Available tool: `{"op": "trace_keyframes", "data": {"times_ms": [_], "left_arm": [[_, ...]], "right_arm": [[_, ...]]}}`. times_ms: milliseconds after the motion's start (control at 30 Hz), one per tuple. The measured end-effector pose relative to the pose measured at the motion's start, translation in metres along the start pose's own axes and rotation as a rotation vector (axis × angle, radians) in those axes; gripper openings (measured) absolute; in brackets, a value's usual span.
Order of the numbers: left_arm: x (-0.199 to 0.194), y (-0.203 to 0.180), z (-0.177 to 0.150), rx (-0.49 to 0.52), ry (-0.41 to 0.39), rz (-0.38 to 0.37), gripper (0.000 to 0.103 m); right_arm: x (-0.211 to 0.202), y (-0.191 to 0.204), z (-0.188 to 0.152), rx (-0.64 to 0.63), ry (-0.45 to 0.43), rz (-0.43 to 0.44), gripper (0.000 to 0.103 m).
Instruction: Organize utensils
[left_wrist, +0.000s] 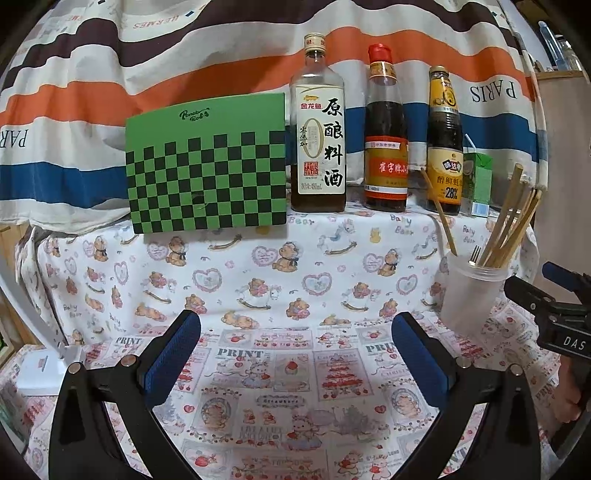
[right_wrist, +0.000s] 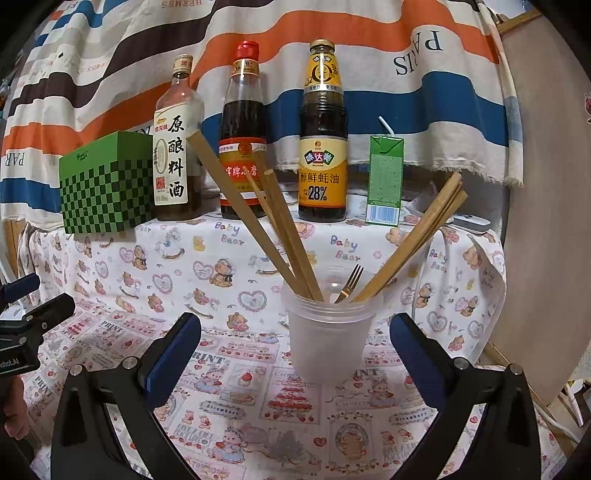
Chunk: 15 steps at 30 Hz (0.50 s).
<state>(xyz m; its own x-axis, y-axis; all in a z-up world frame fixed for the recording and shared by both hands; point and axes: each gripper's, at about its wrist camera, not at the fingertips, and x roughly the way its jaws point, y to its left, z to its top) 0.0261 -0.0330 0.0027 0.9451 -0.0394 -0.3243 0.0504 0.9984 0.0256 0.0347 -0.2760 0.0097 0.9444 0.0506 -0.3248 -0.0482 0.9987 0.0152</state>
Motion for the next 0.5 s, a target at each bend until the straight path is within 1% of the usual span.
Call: {"op": "trace_keyframes", "data": {"times_ms": [167,500], "left_arm": [[-0.0007,0.0017,0.0002,-0.009,-0.003,0.025,0.103],[-0.0004,0.0022,0.0005,-0.011,-0.002,0.025,0.103]], "right_arm": [[-0.0002,-0.0003,0.0000,-0.002,0.001,0.001,0.103],[0.0003,0.0018,0.0002,-0.009,0.004,0.004,0.103]]}}
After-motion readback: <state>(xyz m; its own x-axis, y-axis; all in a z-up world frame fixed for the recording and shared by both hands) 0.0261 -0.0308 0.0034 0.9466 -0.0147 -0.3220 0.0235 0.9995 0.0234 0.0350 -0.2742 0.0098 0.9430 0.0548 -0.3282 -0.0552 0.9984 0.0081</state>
